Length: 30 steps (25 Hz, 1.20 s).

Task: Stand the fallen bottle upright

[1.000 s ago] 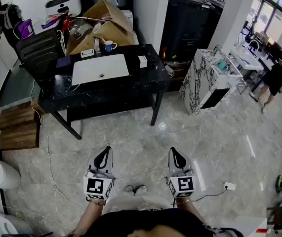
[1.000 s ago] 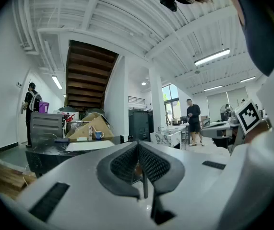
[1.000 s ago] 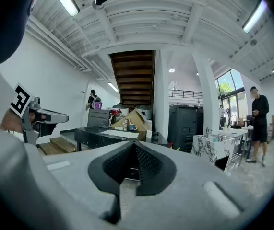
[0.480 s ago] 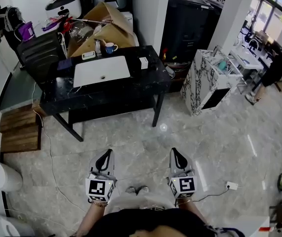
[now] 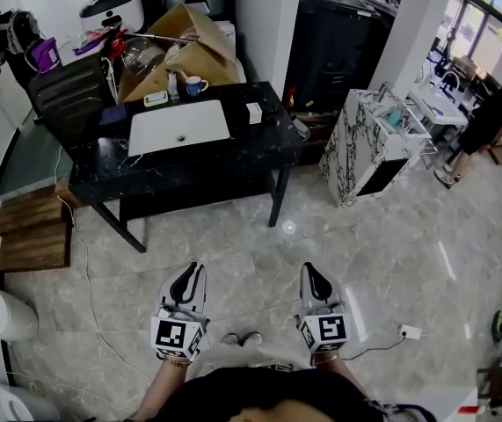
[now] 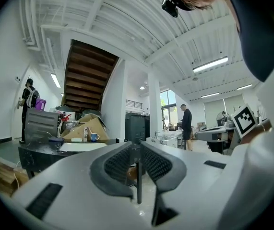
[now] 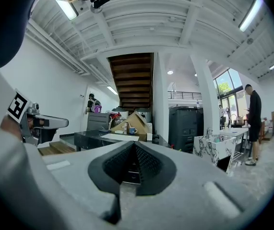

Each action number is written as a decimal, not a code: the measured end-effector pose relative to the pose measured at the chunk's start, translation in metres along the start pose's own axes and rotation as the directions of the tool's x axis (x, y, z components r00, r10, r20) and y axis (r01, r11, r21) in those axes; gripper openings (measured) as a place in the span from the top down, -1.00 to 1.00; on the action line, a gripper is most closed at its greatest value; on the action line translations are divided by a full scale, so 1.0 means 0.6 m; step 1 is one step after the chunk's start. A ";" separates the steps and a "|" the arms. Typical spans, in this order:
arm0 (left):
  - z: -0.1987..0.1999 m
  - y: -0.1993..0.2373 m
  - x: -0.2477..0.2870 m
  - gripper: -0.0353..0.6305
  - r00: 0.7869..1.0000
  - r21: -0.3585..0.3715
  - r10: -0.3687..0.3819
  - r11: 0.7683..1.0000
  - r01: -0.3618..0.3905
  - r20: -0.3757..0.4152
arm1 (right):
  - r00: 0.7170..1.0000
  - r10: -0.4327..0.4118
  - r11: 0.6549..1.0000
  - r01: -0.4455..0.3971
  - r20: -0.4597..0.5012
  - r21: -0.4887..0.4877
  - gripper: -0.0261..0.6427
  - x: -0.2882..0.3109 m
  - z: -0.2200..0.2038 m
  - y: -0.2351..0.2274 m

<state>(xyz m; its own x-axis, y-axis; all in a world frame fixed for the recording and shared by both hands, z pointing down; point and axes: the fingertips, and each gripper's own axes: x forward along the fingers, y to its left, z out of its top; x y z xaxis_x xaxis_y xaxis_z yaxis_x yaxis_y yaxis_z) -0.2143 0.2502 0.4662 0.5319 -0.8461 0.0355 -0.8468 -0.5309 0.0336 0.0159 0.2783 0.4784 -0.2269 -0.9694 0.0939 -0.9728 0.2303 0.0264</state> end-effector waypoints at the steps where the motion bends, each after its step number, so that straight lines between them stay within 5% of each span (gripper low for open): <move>1: -0.002 -0.001 0.004 0.66 1.000 -0.016 -0.004 1.000 0.004 -0.003 | 1.000 0.002 1.000 -0.002 0.002 0.001 0.91 0.002 0.000 0.000; 2: -0.005 -0.001 0.009 0.26 1.000 -0.030 -0.008 1.000 0.008 -0.010 | 1.000 0.004 1.000 -0.004 0.003 0.003 0.91 0.004 0.000 -0.001; 3: -0.005 -0.003 0.013 0.09 1.000 -0.038 -0.012 0.999 0.011 -0.015 | 1.000 0.007 1.000 -0.007 0.003 0.005 0.91 0.006 -0.001 -0.002; 8: 0.004 -0.024 0.034 -0.28 0.999 -0.032 -0.041 0.999 0.041 0.000 | 1.000 0.021 1.000 -0.021 -0.010 0.012 0.91 0.013 -0.002 -0.013; 30: -0.032 -0.094 0.085 -0.35 0.997 -0.004 -0.045 0.999 0.045 -0.062 | 0.998 0.026 0.999 -0.024 -0.052 0.025 0.91 -0.012 -0.041 -0.089</move>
<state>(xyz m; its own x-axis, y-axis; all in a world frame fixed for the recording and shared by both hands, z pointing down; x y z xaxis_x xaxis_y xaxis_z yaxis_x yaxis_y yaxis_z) -0.1390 0.2378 0.4854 0.5693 -0.8166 0.0954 -0.8218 -0.5684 0.0391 0.0707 0.2752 0.5007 -0.2490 -0.9574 0.1462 -0.9678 0.2516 -0.0004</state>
